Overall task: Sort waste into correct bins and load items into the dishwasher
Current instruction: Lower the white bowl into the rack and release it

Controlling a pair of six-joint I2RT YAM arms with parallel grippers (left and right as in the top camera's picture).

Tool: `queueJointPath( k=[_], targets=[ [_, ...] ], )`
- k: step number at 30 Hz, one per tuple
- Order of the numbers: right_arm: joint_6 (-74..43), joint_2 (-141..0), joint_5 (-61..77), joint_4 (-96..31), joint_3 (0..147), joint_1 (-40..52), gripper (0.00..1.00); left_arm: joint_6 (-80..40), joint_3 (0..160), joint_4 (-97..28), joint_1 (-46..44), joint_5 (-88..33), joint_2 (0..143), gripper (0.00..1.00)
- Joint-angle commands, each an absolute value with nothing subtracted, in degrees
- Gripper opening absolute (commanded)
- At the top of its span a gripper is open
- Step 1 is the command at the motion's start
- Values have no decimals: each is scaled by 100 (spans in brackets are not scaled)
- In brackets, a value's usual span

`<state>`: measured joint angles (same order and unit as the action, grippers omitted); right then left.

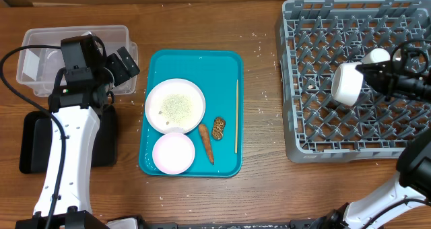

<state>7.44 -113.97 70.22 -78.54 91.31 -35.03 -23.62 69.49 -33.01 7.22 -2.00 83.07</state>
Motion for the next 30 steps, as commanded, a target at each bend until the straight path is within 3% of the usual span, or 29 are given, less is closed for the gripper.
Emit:
queueJointPath(
  k=[1, 7, 12, 16, 30],
  targets=[
    [727, -11393, 6899, -7824, 9072, -3656, 4, -2401, 7059, -3299, 707, -257, 8324, 100],
    [657, -11389, 6414, -7769, 9085, -3712, 10, -2401, 7059, -3299, 707, -257, 8324, 100],
    [-469, -11325, 4965, -7277, 9314, -3721, 14, -2401, 7061, -3299, 707, -257, 8324, 100],
    [-1304, -11161, 3610, -6914, 9467, -3721, 15, -2401, 7059, -3299, 707, -257, 8324, 100],
    [-2040, -10160, 1664, -7290, 10077, -3664, 18, -2401, 7059, -3299, 707, -257, 8324, 100]
  ],
)
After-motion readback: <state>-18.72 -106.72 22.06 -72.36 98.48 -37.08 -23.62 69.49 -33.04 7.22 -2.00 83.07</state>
